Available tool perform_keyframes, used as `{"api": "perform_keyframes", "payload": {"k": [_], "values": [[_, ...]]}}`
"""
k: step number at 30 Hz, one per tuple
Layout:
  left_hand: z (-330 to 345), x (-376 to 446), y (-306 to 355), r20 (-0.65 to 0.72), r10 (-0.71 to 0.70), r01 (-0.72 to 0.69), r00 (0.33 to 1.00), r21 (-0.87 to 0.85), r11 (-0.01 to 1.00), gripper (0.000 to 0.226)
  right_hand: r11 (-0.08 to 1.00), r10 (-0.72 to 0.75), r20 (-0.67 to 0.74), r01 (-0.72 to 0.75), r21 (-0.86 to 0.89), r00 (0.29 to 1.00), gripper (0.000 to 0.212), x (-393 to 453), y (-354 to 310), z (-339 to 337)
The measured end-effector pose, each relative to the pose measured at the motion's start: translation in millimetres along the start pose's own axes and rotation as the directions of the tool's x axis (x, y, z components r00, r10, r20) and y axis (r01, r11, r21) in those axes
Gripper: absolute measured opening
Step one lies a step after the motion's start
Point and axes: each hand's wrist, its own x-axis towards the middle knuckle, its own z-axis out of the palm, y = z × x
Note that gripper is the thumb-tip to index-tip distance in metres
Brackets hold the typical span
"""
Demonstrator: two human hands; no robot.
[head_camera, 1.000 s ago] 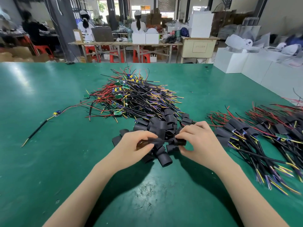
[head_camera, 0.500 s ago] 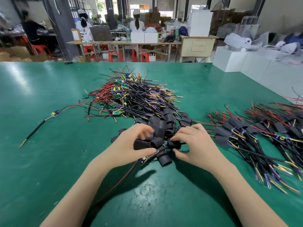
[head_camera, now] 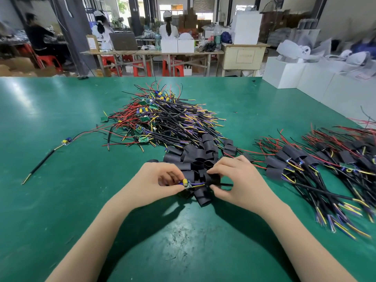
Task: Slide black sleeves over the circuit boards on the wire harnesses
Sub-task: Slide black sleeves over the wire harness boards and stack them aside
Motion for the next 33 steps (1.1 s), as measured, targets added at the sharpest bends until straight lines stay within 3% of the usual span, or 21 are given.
{"api": "perform_keyframes", "payload": {"k": [4, 7, 16, 21, 29, 33], "values": [[10, 2, 8, -0.135, 0.129, -0.134, 0.982, -0.029, 0.991, 0.016, 0.992, 0.013, -0.016, -0.011, 0.128, 1.000, 0.028, 0, -6, 2], [16, 3, 10, -0.193, 0.148, -0.161, 0.970, -0.056, 0.985, 0.017, 0.985, 0.042, -0.014, -0.039, 0.169, 0.999, 0.027, 0, -8, 0], [16, 5, 6, -0.181, 0.161, -0.189, 0.970, -0.147, 0.971, 0.018, 0.980, 0.084, -0.068, -0.070, 0.187, 0.994, 0.028, 0, -10, -1], [17, 5, 3, -0.166, 0.142, -0.179, 0.976, -0.231, 0.956, 0.022, 0.978, 0.090, 0.000, -0.088, 0.189, 0.996, 0.031, 0, -9, 0], [24, 6, 3, -0.174, 0.073, -0.110, 0.982, -0.211, 0.971, 0.013, 0.978, 0.059, 0.020, -0.061, 0.200, 0.998, 0.031, 0, -9, -2], [24, 6, 3, -0.148, 0.092, -0.122, 0.985, -0.205, 0.971, 0.019, 0.976, 0.066, 0.011, -0.067, 0.208, 0.998, 0.029, 1, -10, 0]]}}
